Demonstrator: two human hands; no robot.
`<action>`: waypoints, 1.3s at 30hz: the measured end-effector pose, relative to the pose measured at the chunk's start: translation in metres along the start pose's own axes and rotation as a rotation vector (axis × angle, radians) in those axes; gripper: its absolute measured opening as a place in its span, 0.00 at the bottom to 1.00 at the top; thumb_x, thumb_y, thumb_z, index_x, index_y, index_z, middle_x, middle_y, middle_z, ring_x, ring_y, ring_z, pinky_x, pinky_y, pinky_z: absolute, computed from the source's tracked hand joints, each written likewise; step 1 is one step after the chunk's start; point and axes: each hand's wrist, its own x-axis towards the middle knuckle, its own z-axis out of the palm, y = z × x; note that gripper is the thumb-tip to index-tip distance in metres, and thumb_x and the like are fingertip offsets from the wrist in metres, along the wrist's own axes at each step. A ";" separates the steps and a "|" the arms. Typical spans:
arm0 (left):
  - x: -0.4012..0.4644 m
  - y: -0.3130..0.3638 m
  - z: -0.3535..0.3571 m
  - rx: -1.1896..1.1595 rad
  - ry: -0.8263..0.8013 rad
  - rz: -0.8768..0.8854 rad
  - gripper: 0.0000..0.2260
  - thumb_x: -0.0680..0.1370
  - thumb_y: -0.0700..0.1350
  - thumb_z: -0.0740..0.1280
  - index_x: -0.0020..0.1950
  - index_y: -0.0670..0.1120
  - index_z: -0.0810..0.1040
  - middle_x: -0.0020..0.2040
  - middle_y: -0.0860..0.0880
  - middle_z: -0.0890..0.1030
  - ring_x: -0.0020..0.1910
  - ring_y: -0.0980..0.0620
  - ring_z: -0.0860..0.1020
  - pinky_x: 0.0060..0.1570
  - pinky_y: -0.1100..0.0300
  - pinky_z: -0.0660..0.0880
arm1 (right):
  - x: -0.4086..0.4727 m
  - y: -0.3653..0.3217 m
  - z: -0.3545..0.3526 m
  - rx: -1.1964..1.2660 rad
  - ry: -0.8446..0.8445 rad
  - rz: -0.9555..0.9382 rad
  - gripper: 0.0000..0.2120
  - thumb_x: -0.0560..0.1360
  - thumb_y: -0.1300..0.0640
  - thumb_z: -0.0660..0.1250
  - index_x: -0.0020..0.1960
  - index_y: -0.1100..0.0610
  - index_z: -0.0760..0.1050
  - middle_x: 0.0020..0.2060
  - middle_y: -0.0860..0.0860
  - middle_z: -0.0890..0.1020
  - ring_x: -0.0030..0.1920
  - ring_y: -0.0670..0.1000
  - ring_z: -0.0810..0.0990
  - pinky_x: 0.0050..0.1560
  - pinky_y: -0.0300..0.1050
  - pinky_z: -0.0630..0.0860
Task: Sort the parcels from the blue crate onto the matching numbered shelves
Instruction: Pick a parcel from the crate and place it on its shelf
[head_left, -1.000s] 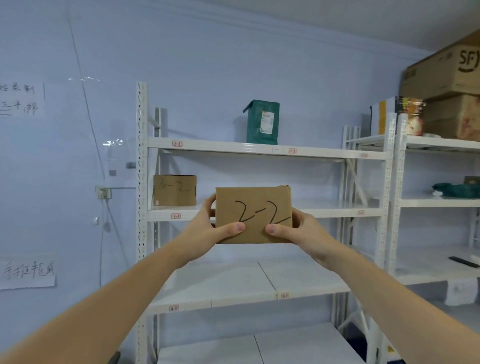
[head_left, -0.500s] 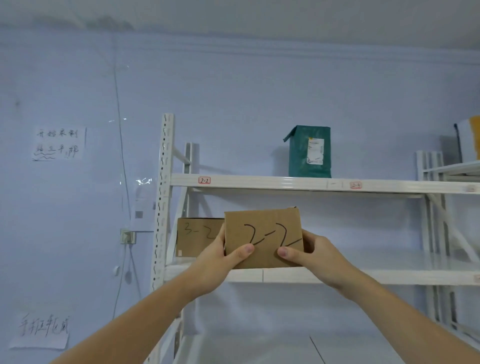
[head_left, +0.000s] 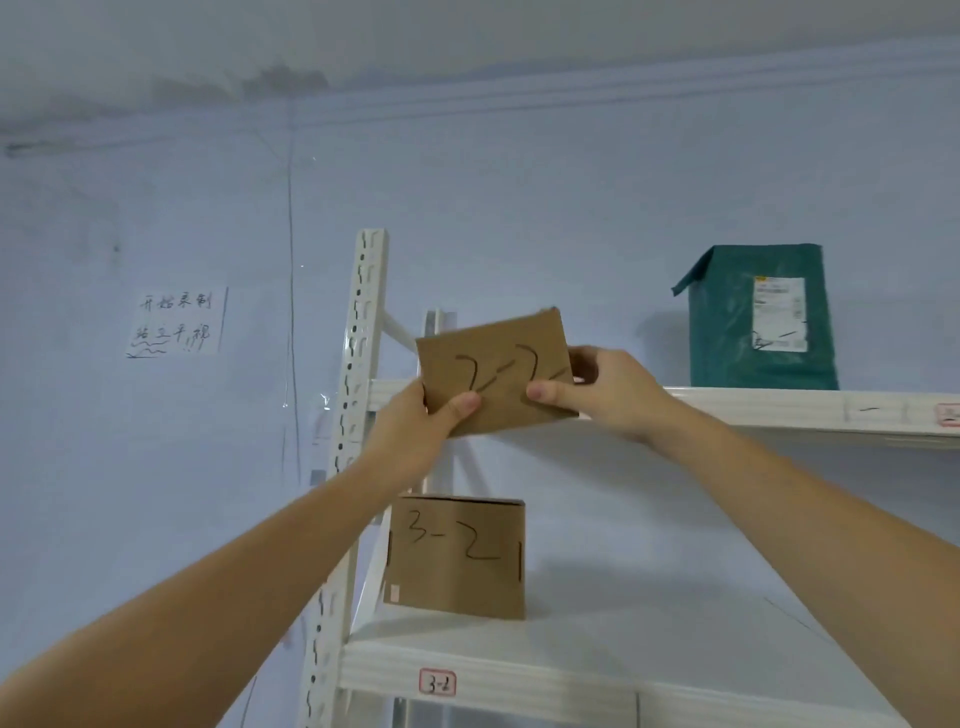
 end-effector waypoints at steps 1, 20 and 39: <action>0.021 -0.001 -0.003 0.005 0.043 0.022 0.11 0.82 0.56 0.68 0.61 0.53 0.76 0.47 0.63 0.79 0.45 0.67 0.76 0.37 0.71 0.70 | 0.023 0.001 0.001 0.013 0.013 -0.002 0.32 0.68 0.41 0.80 0.68 0.51 0.78 0.57 0.42 0.85 0.57 0.43 0.84 0.63 0.44 0.78; 0.269 -0.093 0.007 0.746 -0.262 -0.068 0.30 0.82 0.56 0.67 0.71 0.32 0.69 0.61 0.39 0.78 0.53 0.43 0.78 0.52 0.55 0.73 | 0.262 0.078 0.082 -0.483 -0.251 0.320 0.20 0.73 0.49 0.79 0.59 0.59 0.81 0.52 0.54 0.86 0.51 0.54 0.87 0.59 0.50 0.83; 0.254 -0.082 0.001 0.695 -0.116 -0.021 0.27 0.83 0.50 0.62 0.76 0.36 0.62 0.60 0.40 0.76 0.51 0.43 0.75 0.44 0.54 0.71 | 0.254 0.065 0.068 -0.442 -0.048 0.389 0.25 0.76 0.50 0.76 0.64 0.66 0.75 0.61 0.58 0.79 0.54 0.58 0.87 0.59 0.55 0.83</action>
